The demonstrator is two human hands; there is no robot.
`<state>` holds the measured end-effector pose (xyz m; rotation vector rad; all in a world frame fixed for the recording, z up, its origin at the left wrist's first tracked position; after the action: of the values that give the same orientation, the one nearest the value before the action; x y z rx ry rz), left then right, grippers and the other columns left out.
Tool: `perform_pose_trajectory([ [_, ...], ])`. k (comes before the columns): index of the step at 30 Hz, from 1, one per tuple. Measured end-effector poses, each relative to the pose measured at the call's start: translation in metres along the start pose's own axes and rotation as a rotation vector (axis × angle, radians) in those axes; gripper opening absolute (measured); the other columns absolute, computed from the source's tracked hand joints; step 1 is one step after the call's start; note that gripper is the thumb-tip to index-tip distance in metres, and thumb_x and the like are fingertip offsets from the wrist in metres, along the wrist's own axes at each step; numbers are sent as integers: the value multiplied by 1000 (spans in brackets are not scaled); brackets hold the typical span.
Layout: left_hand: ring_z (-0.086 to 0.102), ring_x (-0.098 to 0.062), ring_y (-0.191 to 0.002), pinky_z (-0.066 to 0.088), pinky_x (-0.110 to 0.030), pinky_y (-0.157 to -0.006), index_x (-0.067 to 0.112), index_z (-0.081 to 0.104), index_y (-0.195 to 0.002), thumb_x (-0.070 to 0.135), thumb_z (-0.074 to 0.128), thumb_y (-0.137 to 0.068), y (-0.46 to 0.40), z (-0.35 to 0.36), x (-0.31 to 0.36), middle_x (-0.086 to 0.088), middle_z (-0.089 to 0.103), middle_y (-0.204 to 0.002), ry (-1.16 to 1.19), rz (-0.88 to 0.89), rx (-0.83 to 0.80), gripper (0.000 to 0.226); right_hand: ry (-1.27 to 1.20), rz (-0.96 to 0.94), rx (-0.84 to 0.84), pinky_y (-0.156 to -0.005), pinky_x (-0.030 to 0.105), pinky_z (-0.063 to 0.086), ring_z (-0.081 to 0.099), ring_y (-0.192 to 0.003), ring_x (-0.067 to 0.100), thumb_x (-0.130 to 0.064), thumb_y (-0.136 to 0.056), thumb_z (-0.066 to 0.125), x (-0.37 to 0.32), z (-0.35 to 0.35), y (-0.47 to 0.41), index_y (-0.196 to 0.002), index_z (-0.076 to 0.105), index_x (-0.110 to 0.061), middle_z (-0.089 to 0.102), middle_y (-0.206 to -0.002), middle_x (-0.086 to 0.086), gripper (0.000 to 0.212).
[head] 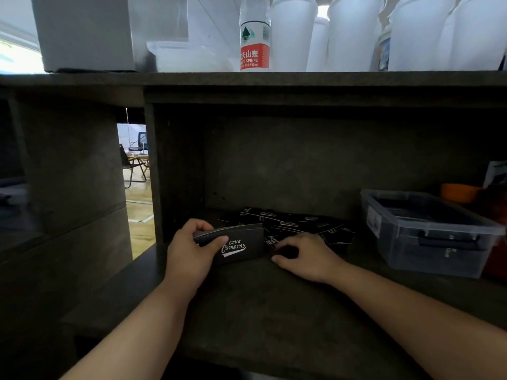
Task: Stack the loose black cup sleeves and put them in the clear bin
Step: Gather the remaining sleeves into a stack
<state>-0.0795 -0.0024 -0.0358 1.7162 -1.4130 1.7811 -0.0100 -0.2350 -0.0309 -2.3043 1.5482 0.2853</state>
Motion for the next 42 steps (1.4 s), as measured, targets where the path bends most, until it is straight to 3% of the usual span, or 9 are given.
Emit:
perform_pose_trajectory([
  [6,63,-13,-87,53,-30,-70,22,62,-91,18,80,-78,3,0,5,0,65,-93,29,-14,-5,23,56,388,-70,-108,40,36,30,-136,30,-67,-66,71,14,-33,15,-145,26,-24,34,-147,8,100],
  [12,59,-9,-86,48,-25,-66,21,61,-96,18,78,-80,7,0,10,4,62,-93,27,-27,-9,24,-238,425,-158,-95,35,44,40,-129,28,-18,-70,83,15,-55,20,-148,17,-15,37,-143,11,102],
  [16,59,-7,-86,48,-24,-66,19,62,-97,18,78,-80,8,0,12,5,62,-94,31,-36,-3,24,-446,436,-161,-85,35,53,55,-111,27,1,-75,74,18,-63,20,-133,47,-8,55,-122,13,65],
  [22,60,-10,-88,51,-27,-69,21,61,-98,21,77,-82,9,-1,13,5,61,-95,24,-46,-6,22,-848,56,130,-76,30,57,68,-87,17,-15,-89,65,1,-69,25,-90,68,-22,71,-92,4,8],
  [28,64,-15,-91,50,-31,-73,20,64,-99,53,50,-94,12,-1,19,0,67,-94,133,-134,11,36,-171,-261,145,-80,27,44,57,-84,5,-22,-93,60,-10,-26,18,-102,59,-31,62,-92,-14,13],
  [32,66,-11,-87,54,-34,-78,24,65,-91,57,64,-83,14,-3,21,4,69,-90,57,-90,-16,34,-112,-257,299,-93,25,44,56,-108,12,-29,-91,63,-37,-7,19,-142,26,-29,56,-128,-3,63],
  [36,64,-7,-82,54,-29,-73,25,62,-89,36,80,-75,12,-3,18,4,66,-88,-52,-21,-34,25,-196,-321,134,-107,28,34,40,-133,15,-34,-86,68,-67,7,3,-148,5,-38,39,-147,3,89],
  [40,63,-5,-84,53,-26,-71,27,61,-89,27,80,-76,10,-1,16,6,65,-89,-87,-1,-14,23,-514,-339,204,-110,34,37,44,-128,8,-43,-91,58,-48,-19,-22,-145,22,-37,39,-146,-2,65],
  [42,61,-4,-85,51,-24,-70,27,61,-89,29,81,-76,9,-1,15,7,66,-91,-88,-20,-3,24,-345,-216,313,-113,36,32,38,-135,14,-47,-96,46,-13,-29,-39,-146,27,-32,39,-149,-1,56],
])
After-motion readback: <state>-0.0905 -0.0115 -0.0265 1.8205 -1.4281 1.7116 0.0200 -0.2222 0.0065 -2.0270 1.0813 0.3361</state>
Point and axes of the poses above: each hand's wrist, its own y-axis away from the middle knuckle, its own z-axis out of the palm, x = y × z, the point moved 2 cm from there along -y, towards the middle knuckle
